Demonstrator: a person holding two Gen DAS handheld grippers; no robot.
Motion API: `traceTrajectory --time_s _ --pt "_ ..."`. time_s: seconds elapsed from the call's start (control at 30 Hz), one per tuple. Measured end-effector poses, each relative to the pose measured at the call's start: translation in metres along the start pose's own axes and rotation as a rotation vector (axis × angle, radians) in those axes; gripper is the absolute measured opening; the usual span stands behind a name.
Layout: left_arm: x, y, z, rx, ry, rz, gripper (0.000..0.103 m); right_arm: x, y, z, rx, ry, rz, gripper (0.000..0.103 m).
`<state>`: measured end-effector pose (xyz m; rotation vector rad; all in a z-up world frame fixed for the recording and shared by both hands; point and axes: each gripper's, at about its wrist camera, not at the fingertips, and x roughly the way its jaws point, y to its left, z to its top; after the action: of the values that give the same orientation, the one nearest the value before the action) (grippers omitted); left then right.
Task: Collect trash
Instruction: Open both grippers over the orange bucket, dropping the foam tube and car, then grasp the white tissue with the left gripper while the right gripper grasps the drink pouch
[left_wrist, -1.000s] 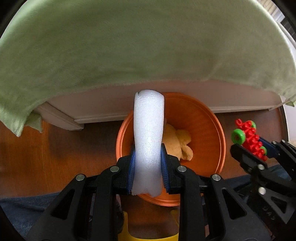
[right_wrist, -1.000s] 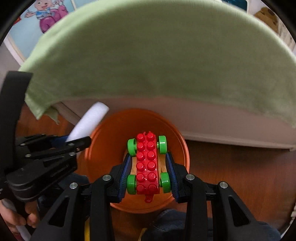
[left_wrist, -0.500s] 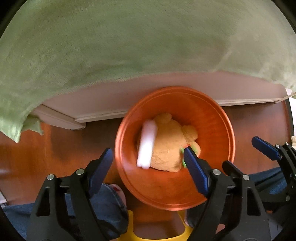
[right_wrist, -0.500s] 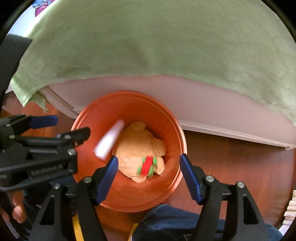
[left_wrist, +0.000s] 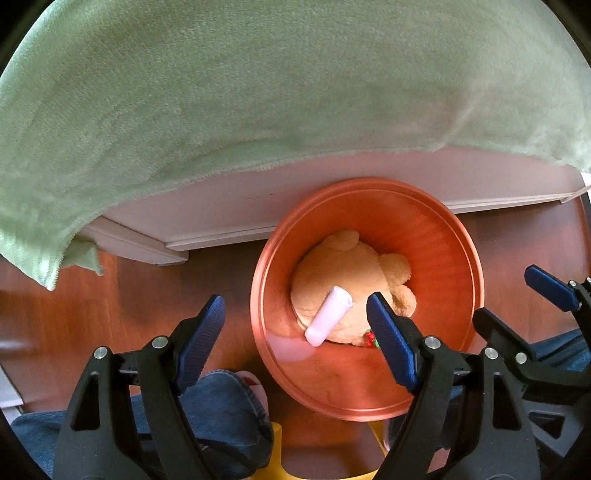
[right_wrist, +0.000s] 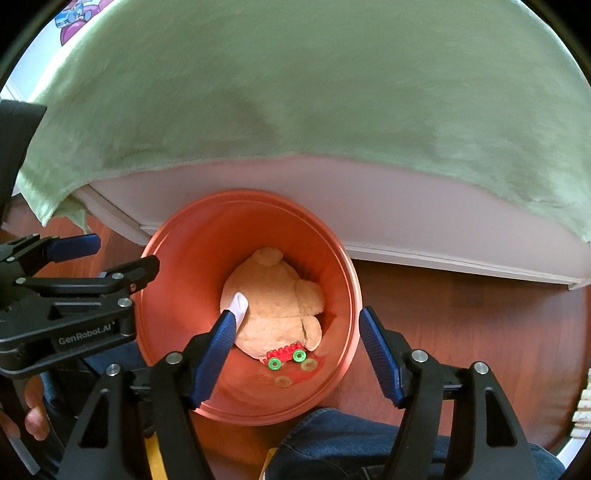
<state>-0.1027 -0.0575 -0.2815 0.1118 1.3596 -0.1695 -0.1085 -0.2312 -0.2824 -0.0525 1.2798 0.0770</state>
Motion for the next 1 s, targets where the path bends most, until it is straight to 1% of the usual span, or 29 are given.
traceTrajectory --time_s 0.17,0.3,0.4,0.5,0.57,0.63,0.67,0.73,0.77,0.8,0.87,0.93,1.0 --pt "-0.003 0.000 -0.001 0.009 -0.008 0.004 0.077 0.000 -0.001 0.001 0.010 -0.002 -0.003 0.068" --pt "-0.009 0.001 -0.002 0.018 -0.016 0.009 0.077 -0.010 -0.005 0.003 0.027 -0.023 0.011 0.068" --pt "-0.022 0.003 -0.003 0.021 -0.045 0.014 0.077 -0.024 -0.008 0.006 0.028 -0.049 0.029 0.068" --pt "-0.043 0.007 -0.002 0.025 -0.091 0.015 0.077 -0.045 -0.010 0.010 0.027 -0.094 0.044 0.068" --pt "-0.062 0.013 0.001 0.021 -0.140 0.016 0.077 -0.071 -0.012 0.016 0.017 -0.155 0.053 0.069" --pt "-0.080 0.019 0.006 0.012 -0.184 0.016 0.077 -0.096 -0.014 0.023 0.005 -0.219 0.065 0.072" --pt "-0.093 0.022 0.009 0.006 -0.220 0.008 0.077 -0.112 -0.017 0.030 0.003 -0.260 0.073 0.073" --pt "-0.120 0.028 0.017 0.000 -0.294 0.009 0.081 -0.135 -0.021 0.040 0.002 -0.327 0.083 0.076" --pt "-0.132 0.030 0.021 -0.003 -0.332 0.007 0.083 -0.147 -0.024 0.048 0.003 -0.361 0.090 0.079" --pt "-0.141 0.032 0.023 -0.005 -0.358 0.006 0.085 -0.161 -0.029 0.060 0.003 -0.409 0.099 0.081" --pt "-0.161 0.035 0.031 -0.011 -0.416 0.004 0.087 -0.176 -0.034 0.078 0.001 -0.461 0.074 0.081" --pt "-0.178 0.038 0.039 -0.014 -0.459 -0.002 0.087 -0.186 -0.038 0.103 -0.005 -0.517 0.028 0.082" --pt "-0.186 0.040 0.046 -0.017 -0.479 -0.001 0.088 -0.190 -0.048 0.130 0.002 -0.549 0.003 0.084"
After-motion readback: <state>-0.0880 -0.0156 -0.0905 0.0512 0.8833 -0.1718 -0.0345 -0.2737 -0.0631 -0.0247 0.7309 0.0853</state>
